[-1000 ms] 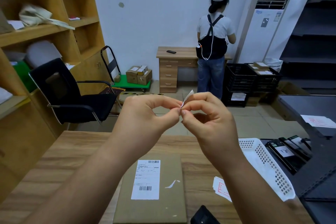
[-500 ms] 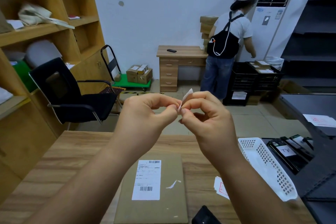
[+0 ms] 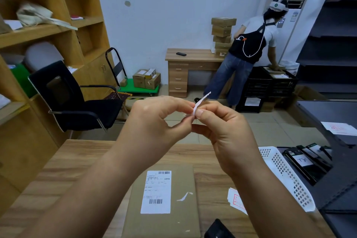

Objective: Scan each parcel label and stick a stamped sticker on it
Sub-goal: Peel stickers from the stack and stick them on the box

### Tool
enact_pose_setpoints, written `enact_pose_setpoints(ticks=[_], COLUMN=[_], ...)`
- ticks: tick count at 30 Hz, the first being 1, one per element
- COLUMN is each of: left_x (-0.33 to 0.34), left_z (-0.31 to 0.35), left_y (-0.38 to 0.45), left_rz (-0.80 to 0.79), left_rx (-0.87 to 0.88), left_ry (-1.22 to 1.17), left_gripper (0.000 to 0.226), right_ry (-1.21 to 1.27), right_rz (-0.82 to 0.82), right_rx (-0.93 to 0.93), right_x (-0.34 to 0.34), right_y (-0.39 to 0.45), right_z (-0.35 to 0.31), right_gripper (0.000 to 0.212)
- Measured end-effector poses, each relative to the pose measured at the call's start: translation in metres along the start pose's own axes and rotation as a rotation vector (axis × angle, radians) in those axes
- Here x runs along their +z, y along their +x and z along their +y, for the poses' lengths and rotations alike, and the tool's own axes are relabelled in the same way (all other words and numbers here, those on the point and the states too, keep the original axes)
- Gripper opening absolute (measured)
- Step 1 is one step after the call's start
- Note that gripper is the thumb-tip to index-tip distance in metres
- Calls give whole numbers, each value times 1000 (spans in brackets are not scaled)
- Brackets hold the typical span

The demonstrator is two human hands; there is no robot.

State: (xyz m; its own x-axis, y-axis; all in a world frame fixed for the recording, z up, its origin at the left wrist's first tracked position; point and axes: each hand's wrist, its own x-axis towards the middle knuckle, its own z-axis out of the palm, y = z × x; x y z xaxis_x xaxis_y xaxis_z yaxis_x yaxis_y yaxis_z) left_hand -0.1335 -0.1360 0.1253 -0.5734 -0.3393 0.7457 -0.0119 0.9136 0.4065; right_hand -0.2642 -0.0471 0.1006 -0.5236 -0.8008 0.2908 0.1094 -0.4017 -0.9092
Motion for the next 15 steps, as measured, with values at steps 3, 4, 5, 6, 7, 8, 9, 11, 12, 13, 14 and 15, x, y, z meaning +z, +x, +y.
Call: enact_pose_setpoints(ticks=[3, 4, 5, 6, 7, 8, 9, 11, 12, 13, 14, 15], left_x=[3, 4, 5, 5, 5, 5, 5, 5, 6, 6, 6, 6], left_z=[-3, -3, -3, -3, -3, -2, 0, 3, 5, 7, 8, 9], left_y=[-1, -1, -1, -1, -1, -1, -1, 0, 0, 0, 0, 0], left_rz=[38, 49, 55, 58, 56, 52, 46, 40, 39, 37, 32, 27], left_rx=[65, 76, 80, 75, 61, 39, 12, -45, -78, -115, -148, -175], left_ry=[70, 84, 91, 90, 78, 55, 27, -19, -41, -68, -97, -124], left_gripper=[14, 13, 13, 13, 13, 13, 14, 14, 14, 13, 12, 12], right_ry=[-26, -29, -33, -41, -50, -59, -66, -76, -84, -97, -115, -132], right_rz=[25, 33, 40, 46, 51, 56, 61, 73, 78, 81, 84, 82], right_rx=[-10, -11, -13, -15, -19, -22, -26, -39, -48, -59, -72, -87], right_x=[1, 2, 2, 3, 3, 3, 3, 4, 4, 3, 3, 3], right_y=[0, -1, -1, -1, -2, -2, -3, -4, -4, -4, -4, -4], right_z=[0, 0, -1, -1, -2, -3, -3, -3, -3, -4, -4, -4], right_gripper=[10, 9, 10, 11, 11, 11, 10, 11, 12, 13, 14, 13])
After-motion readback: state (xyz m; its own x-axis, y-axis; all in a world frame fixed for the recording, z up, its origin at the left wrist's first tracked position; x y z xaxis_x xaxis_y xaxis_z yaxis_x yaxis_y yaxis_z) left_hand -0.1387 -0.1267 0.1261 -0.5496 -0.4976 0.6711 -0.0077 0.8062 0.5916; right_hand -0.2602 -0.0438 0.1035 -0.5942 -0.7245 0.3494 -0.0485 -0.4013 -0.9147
